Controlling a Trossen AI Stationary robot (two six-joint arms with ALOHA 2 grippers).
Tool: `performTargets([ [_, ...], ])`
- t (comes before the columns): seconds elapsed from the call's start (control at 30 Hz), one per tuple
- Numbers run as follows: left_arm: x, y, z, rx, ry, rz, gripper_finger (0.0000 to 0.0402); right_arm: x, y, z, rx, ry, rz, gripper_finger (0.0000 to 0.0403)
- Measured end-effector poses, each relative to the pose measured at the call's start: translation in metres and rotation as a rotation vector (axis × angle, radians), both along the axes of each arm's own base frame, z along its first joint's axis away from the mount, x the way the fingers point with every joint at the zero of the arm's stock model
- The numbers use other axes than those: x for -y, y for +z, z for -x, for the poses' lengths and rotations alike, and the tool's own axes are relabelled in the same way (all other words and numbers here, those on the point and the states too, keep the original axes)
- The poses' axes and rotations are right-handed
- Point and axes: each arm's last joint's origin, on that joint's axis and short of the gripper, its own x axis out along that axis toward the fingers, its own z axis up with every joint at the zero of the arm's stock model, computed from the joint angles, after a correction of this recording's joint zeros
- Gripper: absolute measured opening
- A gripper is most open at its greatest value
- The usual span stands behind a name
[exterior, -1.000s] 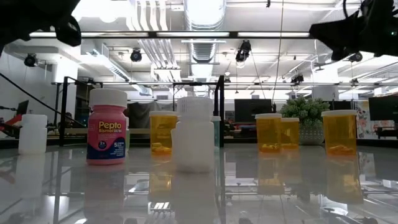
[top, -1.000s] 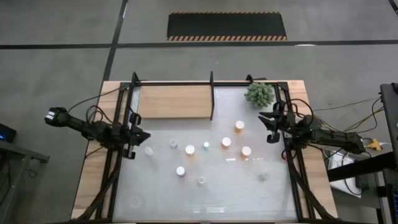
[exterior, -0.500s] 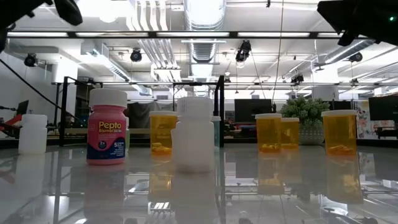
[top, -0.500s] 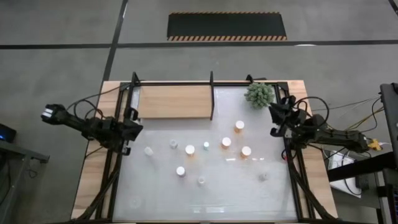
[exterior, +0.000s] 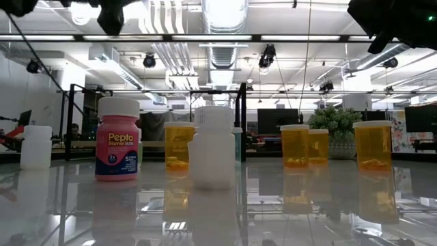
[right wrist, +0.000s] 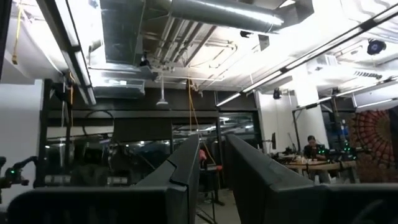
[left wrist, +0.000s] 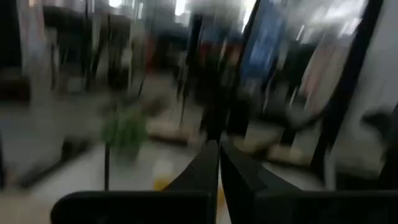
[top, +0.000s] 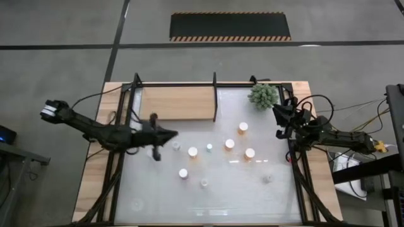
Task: Pick and place medicine bottles onto shelf by color
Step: Put the left transparent pill bottle on the shelf
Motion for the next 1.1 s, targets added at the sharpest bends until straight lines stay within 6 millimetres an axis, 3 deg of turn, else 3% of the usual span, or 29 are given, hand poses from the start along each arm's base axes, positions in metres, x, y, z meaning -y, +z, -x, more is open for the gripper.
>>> performTargets([
  [0.23, 0.01, 0.005, -0.028, -0.315, 0.018, 0.076, 0.0, 0.0, -0.001, -0.001, -0.005, 0.011, -0.017, 0.0068],
  [0.57, 0.02, 0.027, -0.048, -0.632, -0.065, 0.143, 0.0011, 0.0, -0.001, -0.001, -0.013, -0.003, 0.005, 0.0068],
  [0.8, 0.023, 0.026, -0.053, -0.762, -0.147, 0.194, 0.01, 0.0, -0.001, -0.001, -0.012, 0.01, -0.015, 0.0068],
  [1.1, 0.018, 0.004, -0.055, -0.995, -0.076, 0.169, 0.0239, 0.0, -0.004, -0.003, -0.051, 0.011, -0.023, 0.0068],
])
